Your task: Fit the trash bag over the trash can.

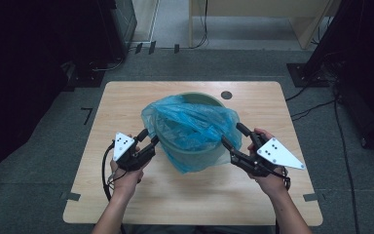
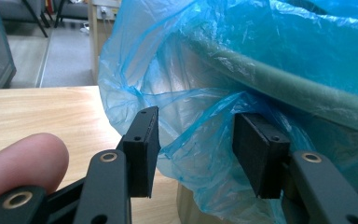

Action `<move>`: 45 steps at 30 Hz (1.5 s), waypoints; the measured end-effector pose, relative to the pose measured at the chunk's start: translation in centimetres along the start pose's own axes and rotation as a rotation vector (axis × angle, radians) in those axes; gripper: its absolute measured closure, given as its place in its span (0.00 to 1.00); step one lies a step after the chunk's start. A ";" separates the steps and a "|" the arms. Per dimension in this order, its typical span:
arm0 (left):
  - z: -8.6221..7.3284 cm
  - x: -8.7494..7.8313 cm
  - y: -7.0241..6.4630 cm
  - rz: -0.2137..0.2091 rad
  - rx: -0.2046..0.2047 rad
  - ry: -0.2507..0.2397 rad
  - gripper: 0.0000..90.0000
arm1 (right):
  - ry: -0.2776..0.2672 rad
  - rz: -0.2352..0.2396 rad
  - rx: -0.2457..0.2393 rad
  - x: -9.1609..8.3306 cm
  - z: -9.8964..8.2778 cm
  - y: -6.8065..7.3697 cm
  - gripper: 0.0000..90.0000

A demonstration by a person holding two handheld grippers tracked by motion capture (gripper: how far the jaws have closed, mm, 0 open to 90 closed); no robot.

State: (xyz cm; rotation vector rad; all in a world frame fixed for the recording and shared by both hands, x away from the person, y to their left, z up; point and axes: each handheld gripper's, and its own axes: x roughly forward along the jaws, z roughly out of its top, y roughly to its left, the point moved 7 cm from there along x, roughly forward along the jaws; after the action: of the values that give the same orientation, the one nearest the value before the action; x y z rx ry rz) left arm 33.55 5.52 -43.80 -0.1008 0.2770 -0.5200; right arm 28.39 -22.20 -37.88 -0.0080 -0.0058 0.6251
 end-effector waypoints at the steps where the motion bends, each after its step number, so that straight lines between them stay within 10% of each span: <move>1: 0.1 0.0 0.1 0.002 0.001 0.000 0.56 | 0.006 0.013 -0.004 0.2 -0.1 0.2 0.45; 7: -0.1 0.1 0.2 0.002 0.003 0.008 0.56 | 0.067 0.019 -0.028 1.8 -0.8 0.7 0.87; 11: -0.3 0.3 0.3 0.004 0.005 0.015 0.56 | 0.050 -0.019 -0.022 2.2 -0.2 0.3 0.97; 20: -1.3 1.1 1.0 0.014 -0.001 0.065 0.55 | 0.040 -0.182 0.031 4.9 1.7 -3.4 0.98; 32: -1.8 2.1 1.4 0.017 -0.007 0.101 0.72 | 0.070 -0.232 0.115 9.0 0.3 -7.4 0.98; 45: -3.2 3.2 0.9 -0.013 -0.018 0.161 0.92 | 0.263 -0.298 0.293 11.0 -6.3 -9.8 0.98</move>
State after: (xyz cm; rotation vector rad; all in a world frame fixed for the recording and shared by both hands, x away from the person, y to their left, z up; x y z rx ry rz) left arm 35.75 4.63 -47.78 -0.0779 0.4384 -0.5391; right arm 43.12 -23.73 -44.01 0.1910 0.3331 0.3184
